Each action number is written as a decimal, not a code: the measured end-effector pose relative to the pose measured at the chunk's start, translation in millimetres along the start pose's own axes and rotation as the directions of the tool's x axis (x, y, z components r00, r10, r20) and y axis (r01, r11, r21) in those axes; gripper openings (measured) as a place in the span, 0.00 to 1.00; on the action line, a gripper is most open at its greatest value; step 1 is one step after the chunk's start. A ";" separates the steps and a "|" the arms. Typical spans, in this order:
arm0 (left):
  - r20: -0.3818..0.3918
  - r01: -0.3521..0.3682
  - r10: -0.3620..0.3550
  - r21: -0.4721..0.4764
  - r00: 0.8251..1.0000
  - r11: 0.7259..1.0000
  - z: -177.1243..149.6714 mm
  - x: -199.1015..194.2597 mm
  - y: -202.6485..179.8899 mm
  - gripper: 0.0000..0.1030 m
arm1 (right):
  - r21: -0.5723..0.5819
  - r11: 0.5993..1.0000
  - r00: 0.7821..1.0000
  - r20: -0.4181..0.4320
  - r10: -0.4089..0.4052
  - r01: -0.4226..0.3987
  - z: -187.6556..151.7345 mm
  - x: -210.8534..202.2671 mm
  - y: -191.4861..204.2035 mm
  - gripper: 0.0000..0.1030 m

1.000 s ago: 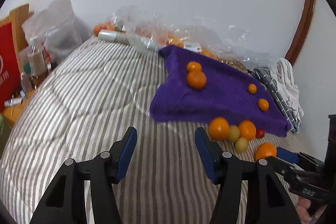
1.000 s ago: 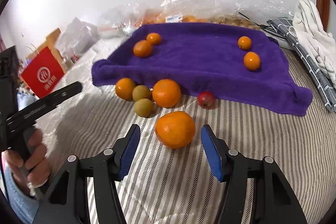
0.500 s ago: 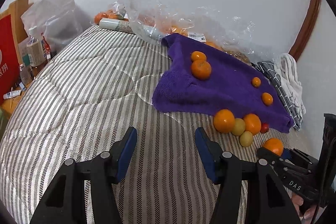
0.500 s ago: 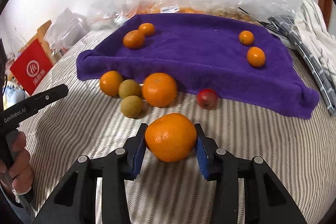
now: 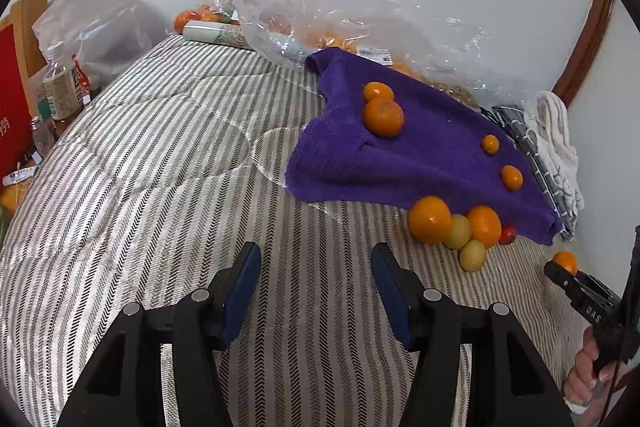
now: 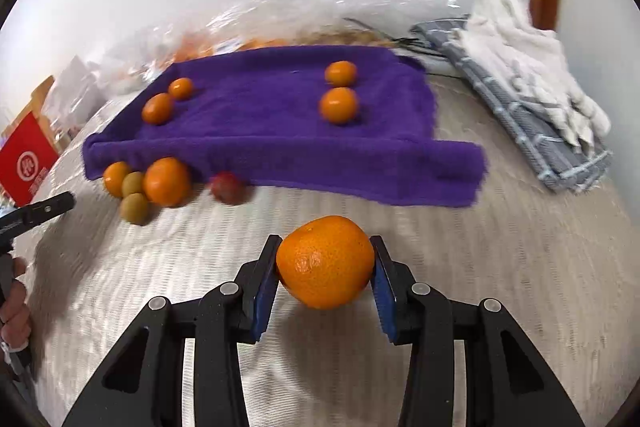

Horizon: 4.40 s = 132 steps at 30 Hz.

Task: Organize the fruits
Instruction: 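Close the left gripper on an orange by the towel while the right gripper holds its orange, then carry both held oranges up over the purple towel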

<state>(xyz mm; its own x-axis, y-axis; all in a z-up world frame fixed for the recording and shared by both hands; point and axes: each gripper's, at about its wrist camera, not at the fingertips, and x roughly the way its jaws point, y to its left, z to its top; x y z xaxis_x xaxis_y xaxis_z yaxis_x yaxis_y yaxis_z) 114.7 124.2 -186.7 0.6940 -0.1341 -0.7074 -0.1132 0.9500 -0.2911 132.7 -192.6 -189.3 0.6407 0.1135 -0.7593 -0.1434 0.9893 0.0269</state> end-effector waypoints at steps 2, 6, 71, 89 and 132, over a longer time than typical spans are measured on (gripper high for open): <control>0.004 0.006 -0.006 0.009 1.000 1.000 -0.5 -1.4 -1.7 0.53 | 0.019 1.000 1.000 0.010 -0.014 0.014 0.0 -0.8 -11.9 0.41; 0.000 0.024 -0.024 0.022 1.000 0.999 0.3 -1.5 -5.1 0.53 | 0.058 0.998 1.000 0.027 0.004 -0.006 0.7 -1.1 -27.2 0.41; 0.020 0.237 -0.240 -0.261 0.971 0.936 16.7 33.9 -17.3 0.30 | 0.033 0.994 0.995 -0.003 0.100 -0.100 -0.1 4.2 -26.1 0.41; 0.118 0.174 -0.157 -0.146 0.980 0.974 19.0 14.8 -35.1 0.30 | 0.162 0.974 0.987 0.060 0.148 -0.156 -2.1 -7.6 -48.7 0.42; 0.181 0.029 -0.009 -0.107 0.983 0.994 27.0 -4.3 -39.2 0.29 | 0.035 0.991 0.988 0.090 0.122 -0.126 51.7 -21.5 -39.5 0.41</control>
<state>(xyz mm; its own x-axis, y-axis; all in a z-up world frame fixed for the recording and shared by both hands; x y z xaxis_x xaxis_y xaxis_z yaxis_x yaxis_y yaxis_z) 135.3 95.1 -154.9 0.8123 -0.0894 -0.5763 -0.1687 0.9099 -0.3789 163.5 -229.3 -140.4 0.6835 0.2415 -0.6889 -0.1967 0.9697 0.1448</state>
